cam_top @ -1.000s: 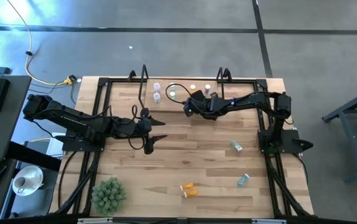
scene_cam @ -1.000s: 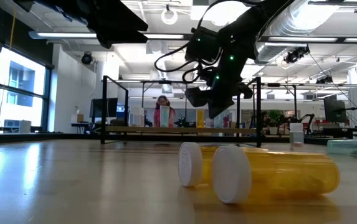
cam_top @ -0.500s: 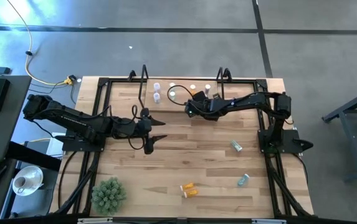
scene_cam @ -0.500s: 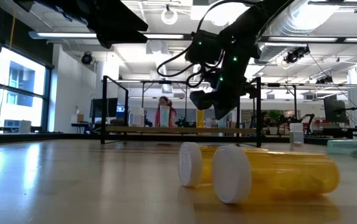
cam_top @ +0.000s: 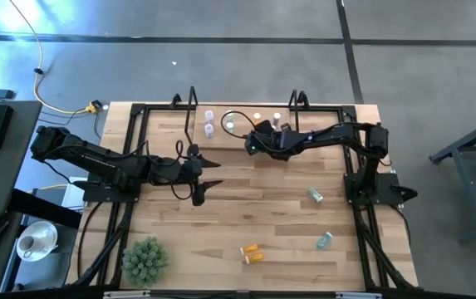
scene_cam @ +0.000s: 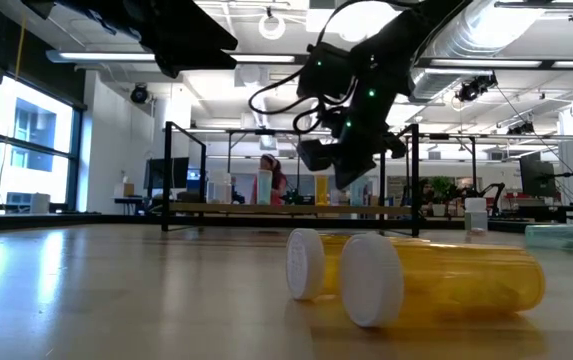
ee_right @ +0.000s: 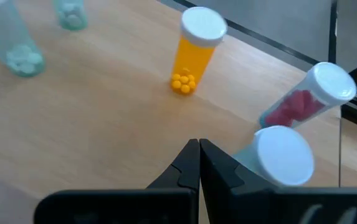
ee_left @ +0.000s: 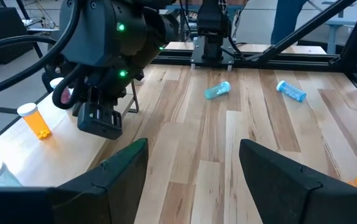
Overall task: Pick and place medicine bottles onto shelf by color
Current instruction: Put the top blue pill bottle on the shelf aligned with the other blue pill bottle
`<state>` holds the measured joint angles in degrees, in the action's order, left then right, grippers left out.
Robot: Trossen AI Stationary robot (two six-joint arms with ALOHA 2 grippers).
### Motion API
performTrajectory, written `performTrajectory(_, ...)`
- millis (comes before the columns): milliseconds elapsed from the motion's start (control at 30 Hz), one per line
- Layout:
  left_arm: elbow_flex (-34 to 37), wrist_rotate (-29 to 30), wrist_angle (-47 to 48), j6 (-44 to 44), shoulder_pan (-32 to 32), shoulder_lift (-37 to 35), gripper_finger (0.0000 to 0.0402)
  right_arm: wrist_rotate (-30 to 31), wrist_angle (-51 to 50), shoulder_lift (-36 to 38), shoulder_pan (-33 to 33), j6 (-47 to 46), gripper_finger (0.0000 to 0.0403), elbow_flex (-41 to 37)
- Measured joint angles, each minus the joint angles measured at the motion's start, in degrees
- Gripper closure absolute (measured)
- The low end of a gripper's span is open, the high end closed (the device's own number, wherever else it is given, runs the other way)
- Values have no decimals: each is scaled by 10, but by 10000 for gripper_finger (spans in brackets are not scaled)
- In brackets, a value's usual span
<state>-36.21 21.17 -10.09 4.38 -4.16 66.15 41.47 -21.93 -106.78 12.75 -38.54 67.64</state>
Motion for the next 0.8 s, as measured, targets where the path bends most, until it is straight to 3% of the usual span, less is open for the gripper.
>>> performTrajectory(800, 0, 0, 0, 0, 0, 0, 161, 19, -68, 0, 8, -21, 403, 0)
